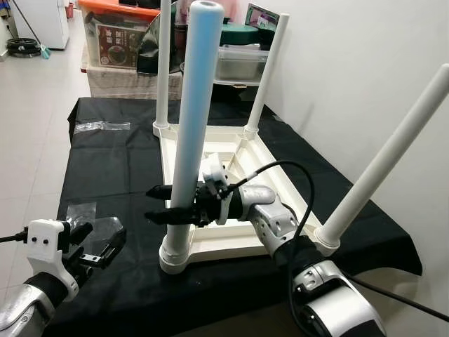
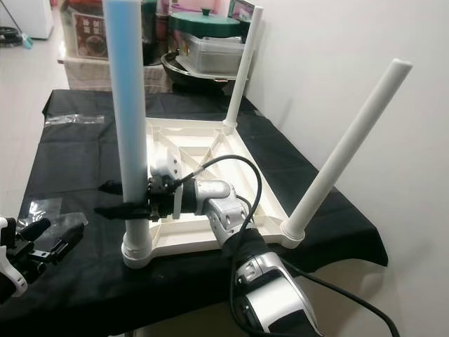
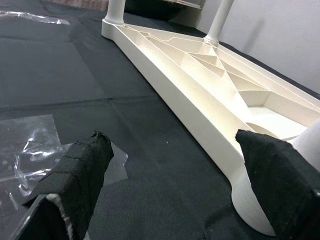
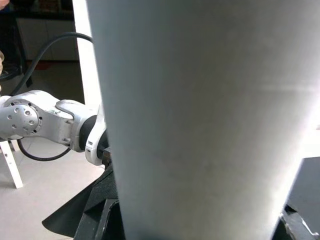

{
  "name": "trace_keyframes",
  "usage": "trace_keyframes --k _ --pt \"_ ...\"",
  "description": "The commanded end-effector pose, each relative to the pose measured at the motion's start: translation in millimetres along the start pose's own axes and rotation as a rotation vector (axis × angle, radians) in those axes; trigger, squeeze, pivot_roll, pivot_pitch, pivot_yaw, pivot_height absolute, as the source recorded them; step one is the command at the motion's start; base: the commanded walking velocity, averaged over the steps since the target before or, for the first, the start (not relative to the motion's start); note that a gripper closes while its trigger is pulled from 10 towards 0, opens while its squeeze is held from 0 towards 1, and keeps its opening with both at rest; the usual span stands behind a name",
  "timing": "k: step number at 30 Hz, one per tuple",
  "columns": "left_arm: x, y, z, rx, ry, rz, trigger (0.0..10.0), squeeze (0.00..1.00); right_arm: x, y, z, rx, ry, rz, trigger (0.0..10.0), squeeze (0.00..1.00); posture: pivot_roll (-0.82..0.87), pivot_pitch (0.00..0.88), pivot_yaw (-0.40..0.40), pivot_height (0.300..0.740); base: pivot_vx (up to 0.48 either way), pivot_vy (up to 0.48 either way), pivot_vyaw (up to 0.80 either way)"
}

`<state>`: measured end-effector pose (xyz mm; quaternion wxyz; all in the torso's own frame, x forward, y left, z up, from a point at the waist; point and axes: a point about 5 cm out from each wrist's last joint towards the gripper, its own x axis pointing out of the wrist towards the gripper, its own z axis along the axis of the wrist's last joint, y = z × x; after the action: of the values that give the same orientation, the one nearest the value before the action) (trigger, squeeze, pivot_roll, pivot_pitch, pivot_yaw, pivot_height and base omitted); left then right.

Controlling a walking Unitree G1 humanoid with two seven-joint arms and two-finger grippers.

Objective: Building children table

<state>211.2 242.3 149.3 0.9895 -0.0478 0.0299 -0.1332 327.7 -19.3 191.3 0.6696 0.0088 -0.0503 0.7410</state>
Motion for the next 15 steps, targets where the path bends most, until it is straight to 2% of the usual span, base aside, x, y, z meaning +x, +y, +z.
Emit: trace_keyframes --k 1,12,15 --pt "0.5 -2.6 -3.0 -0.006 0.009 -0.011 10.0 0.00 -13.3 8.2 -41.9 0.150 0.124 -0.026 0.0 0.00 0.15 0.000 -0.157 0.740 0.000 0.000 0.00" --pt "0.2 -0.8 -2.6 -0.003 0.015 -0.014 10.0 0.00 -14.5 7.4 -44.6 0.151 0.106 -0.061 0.0 0.00 0.15 0.000 -0.150 0.740 0.000 0.000 0.00" --pt "0.2 -0.4 -2.3 -0.001 0.016 -0.014 10.0 0.00 -14.8 3.6 -47.0 0.161 0.118 -0.118 0.0 0.00 0.15 0.000 -0.149 0.740 0.000 0.000 0.00"
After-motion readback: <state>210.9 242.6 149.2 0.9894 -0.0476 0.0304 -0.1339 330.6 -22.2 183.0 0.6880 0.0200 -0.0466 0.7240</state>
